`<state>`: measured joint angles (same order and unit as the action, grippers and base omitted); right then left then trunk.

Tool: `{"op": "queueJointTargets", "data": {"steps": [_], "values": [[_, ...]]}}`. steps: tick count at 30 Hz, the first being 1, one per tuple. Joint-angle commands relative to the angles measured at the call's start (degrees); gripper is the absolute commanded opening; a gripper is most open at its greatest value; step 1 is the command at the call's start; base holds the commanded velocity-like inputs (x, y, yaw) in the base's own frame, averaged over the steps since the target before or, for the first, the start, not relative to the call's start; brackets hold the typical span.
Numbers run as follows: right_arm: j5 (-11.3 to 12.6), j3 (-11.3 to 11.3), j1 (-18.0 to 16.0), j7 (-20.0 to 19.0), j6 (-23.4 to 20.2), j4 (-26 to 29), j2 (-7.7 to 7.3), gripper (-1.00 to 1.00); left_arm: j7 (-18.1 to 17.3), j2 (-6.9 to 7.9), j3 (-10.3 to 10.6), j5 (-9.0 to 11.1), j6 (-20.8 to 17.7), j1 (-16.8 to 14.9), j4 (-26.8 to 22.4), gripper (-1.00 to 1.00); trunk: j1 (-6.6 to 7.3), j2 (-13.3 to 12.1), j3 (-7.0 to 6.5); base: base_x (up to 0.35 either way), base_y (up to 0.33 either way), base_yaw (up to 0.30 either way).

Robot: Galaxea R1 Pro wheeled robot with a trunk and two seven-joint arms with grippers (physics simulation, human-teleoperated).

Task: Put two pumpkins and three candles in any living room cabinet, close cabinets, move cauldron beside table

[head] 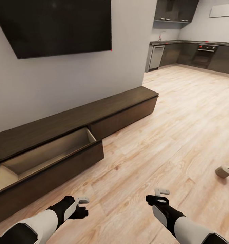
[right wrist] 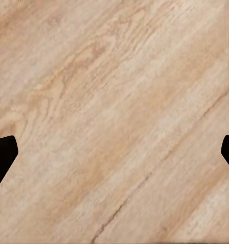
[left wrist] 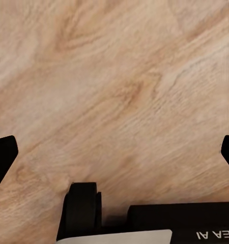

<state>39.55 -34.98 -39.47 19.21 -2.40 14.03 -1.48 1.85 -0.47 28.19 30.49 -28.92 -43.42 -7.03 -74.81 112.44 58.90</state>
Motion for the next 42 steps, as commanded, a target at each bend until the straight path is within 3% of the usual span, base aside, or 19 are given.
{"op": "queueJointTargets", "data": {"steps": [1, 29, 42], "values": [[0.00, 0.00, 0.01, 0.02, 0.02, 0.02, -0.02, 1.00, 0.00, 0.02, 0.00, 0.01, 0.00, 0.00, 0.00, 1.00, 0.00, 0.00, -0.07, 0.000, 0.000, -0.256], [0.00, 0.00, 0.01, -0.10, 0.03, 0.04, 0.02, 1.00, 0.00, 0.03, -0.07, -0.03, 0.00, 0.00, 0.00, 1.00, 0.00, 0.00, -1.73, 0.000, 0.000, -0.251], [-0.01, -0.02, 0.01, -0.09, -0.06, 0.18, 0.17, 1.00, 0.00, 0.03, -0.07, -0.04, 0.34, 0.00, 0.00, 1.00, 0.00, 0.00, -1.49, 0.000, 0.000, -0.182]]}}
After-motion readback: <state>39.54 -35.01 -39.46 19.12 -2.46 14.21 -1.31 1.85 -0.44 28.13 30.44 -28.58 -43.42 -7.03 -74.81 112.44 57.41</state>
